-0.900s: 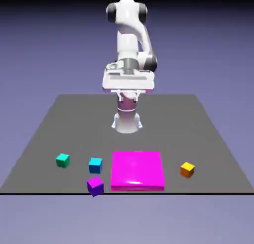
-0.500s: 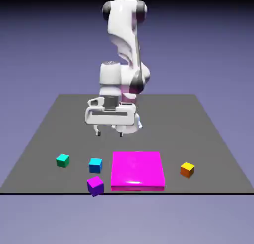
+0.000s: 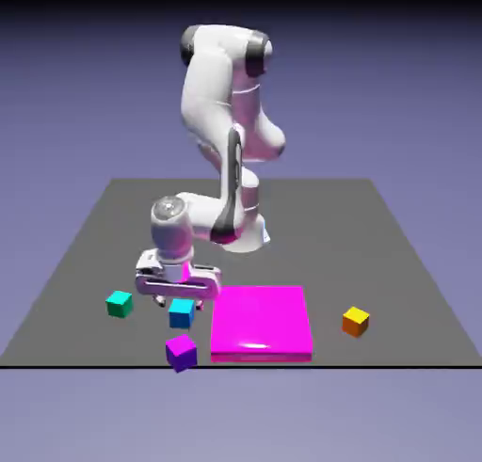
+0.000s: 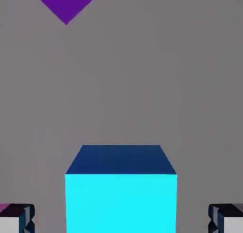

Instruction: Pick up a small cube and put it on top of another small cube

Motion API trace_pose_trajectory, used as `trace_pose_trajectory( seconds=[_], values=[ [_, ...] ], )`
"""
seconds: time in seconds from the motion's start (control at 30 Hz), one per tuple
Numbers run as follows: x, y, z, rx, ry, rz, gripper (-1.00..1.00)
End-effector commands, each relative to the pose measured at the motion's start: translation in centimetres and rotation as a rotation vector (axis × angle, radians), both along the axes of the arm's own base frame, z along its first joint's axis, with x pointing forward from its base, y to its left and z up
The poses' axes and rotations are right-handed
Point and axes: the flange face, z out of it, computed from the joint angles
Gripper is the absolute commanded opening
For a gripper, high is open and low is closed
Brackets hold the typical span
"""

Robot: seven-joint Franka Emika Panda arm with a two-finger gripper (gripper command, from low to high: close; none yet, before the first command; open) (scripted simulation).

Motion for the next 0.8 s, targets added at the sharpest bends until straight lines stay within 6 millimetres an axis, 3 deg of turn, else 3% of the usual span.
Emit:
trace_pose_trajectory(
  seconds=[0.0,0.03,0.23,0.77],
  values=[
    [0.0,0.0,0.0,0.0,0.0,0.0,-1.0],
    [0.0,0.0,0.0,0.0,0.0,0.0,-1.0],
    [1.0,-0.1,7.1,-0.002,-0.001,-0.022,-1.0],
    [12.5,-0.1,11.6,-0.006,-0.004,-0.686,-1.0]
  ],
)
